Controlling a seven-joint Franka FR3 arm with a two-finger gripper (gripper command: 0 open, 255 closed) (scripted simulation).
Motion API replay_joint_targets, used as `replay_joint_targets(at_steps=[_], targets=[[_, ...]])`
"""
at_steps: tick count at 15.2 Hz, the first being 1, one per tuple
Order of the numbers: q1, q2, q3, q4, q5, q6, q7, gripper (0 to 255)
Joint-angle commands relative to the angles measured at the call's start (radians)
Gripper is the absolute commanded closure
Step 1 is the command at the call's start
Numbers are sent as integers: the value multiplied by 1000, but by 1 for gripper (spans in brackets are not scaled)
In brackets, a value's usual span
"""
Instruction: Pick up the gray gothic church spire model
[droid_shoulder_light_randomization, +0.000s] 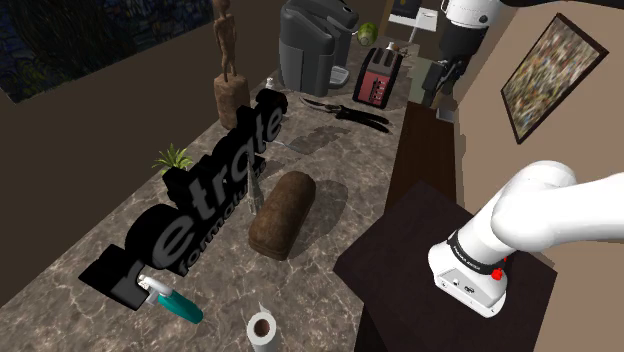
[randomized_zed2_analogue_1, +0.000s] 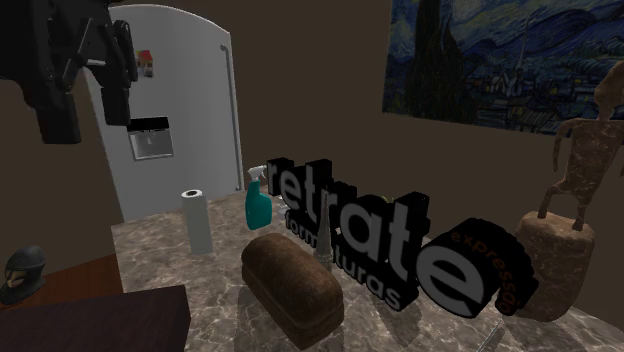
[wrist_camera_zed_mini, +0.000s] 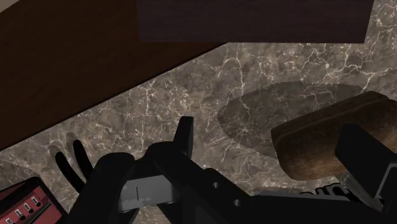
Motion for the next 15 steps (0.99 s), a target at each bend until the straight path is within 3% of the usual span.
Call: replay_joint_targets(at_steps=[1, 9, 15], targets=[[0, 0, 0, 0, 0, 0, 0, 0], [64, -117, 52, -343, 60, 444, 29, 0], [128, -66, 108, -531, 103, 850, 57, 0]])
